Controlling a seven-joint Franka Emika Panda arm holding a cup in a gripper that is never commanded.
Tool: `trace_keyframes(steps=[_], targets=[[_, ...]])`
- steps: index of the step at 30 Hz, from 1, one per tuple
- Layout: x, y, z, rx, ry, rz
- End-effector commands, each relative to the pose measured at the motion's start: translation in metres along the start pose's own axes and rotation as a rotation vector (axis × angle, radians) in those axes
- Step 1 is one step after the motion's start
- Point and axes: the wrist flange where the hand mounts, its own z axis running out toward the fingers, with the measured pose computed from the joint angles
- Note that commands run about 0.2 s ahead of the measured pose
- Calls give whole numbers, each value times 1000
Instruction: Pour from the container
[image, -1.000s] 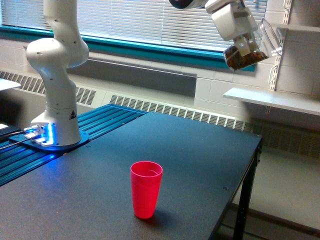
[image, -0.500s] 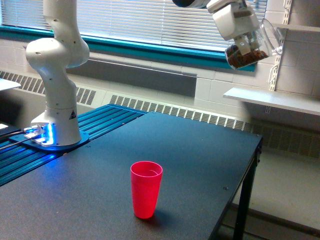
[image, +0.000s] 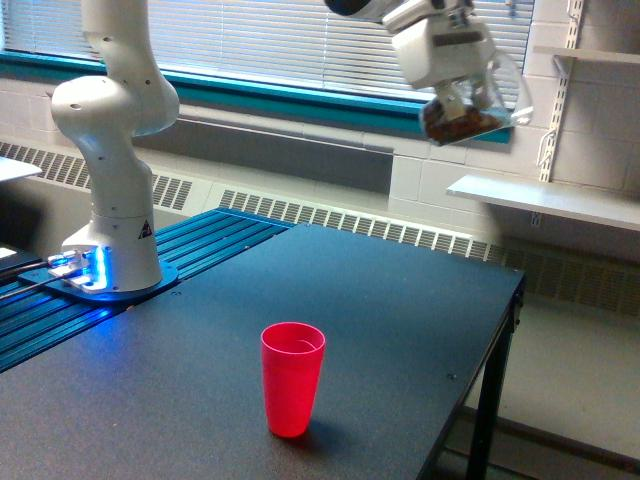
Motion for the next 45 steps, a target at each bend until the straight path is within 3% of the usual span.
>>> trace_keyframes(steps=[1, 16, 22, 36, 45], targets=[[6, 30, 0, -41, 8, 123], [-3, 94, 12, -144, -22, 301], [-6, 118, 17, -192, -39, 338], [5, 172, 28, -263, -86, 443], [11, 198, 37, -274, -114, 477]])
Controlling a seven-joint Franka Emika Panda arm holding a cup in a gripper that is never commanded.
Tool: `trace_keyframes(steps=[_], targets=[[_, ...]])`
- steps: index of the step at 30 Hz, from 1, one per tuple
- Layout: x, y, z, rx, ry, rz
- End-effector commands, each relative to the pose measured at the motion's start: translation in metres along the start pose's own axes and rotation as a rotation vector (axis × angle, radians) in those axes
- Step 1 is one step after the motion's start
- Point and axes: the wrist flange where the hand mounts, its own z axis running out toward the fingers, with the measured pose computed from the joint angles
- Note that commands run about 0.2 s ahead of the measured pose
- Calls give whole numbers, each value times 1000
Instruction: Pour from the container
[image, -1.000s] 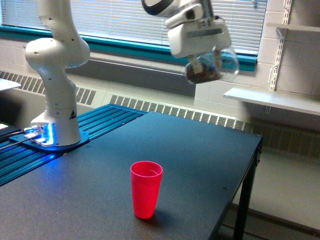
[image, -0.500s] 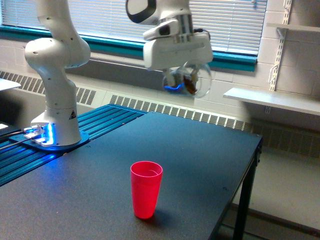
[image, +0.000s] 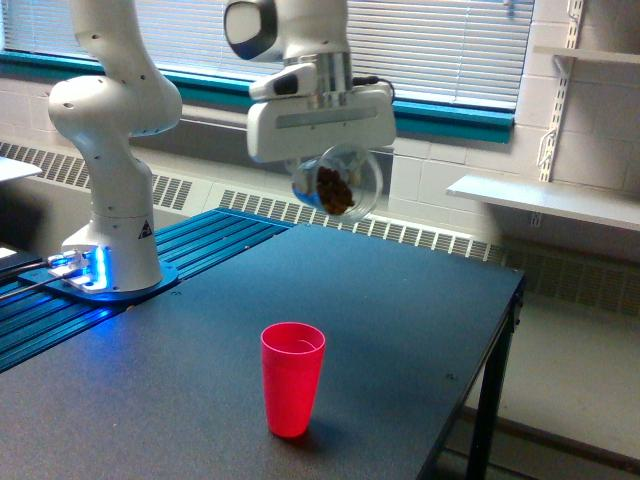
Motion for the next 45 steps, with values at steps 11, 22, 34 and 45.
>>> trace_keyframes(steps=[11, 22, 34, 45], targets=[[29, 28, 23, -38, -53, 36], [40, 35, 44, -70, -99, 33], [53, 37, 66, -99, -131, 61], [61, 35, 79, -127, -131, 88]])
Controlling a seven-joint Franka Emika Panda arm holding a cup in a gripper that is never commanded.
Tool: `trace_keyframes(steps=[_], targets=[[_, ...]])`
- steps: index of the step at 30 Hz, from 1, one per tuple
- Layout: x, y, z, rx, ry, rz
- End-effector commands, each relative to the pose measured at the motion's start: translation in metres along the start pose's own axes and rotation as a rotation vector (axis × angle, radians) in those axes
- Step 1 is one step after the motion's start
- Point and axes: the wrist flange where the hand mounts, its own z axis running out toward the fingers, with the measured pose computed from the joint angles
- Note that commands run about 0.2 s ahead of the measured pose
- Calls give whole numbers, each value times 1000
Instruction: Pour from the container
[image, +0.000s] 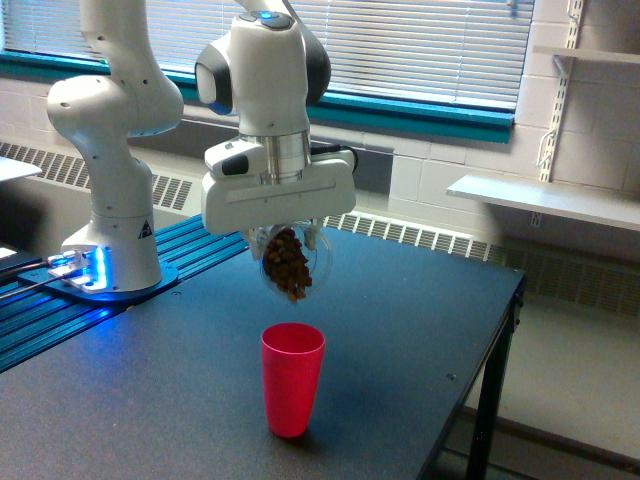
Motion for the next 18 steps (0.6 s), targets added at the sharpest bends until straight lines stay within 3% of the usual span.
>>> trace_keyframes(steps=[1, 18], targets=[[8, -5, 0, -3, 0, 7], [14, -15, 11, -61, -3, 25]])
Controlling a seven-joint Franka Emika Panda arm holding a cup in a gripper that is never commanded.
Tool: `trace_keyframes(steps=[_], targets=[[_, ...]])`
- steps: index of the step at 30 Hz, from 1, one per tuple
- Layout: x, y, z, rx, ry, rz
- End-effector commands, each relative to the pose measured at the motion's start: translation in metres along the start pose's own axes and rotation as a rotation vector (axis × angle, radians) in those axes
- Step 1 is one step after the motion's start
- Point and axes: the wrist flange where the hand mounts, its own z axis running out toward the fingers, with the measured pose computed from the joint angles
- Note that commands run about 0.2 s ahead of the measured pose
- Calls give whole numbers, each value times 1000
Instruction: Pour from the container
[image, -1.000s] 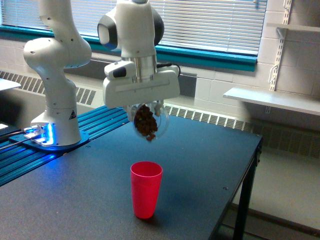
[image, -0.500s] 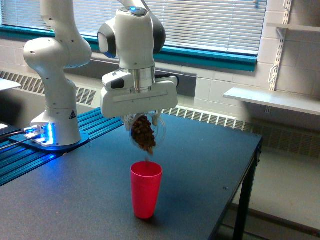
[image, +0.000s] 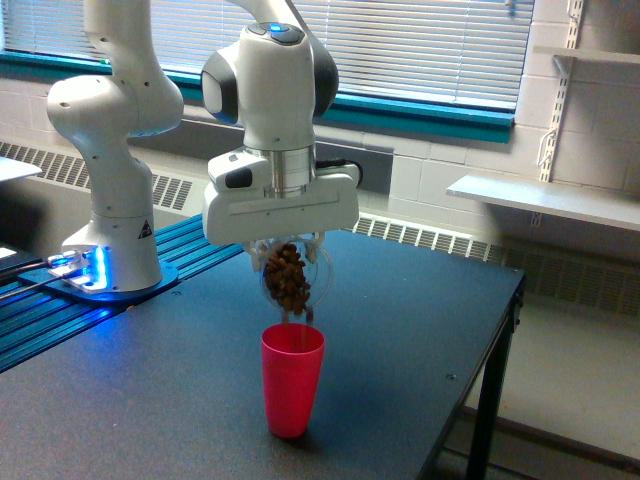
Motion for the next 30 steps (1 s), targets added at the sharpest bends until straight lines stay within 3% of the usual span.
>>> trace_keyframes(steps=[1, 16, 30], targets=[[3, -3, 0, -16, 3, 16], [7, -1, 7, -63, 4, 57], [7, -1, 6, -105, 2, 43]])
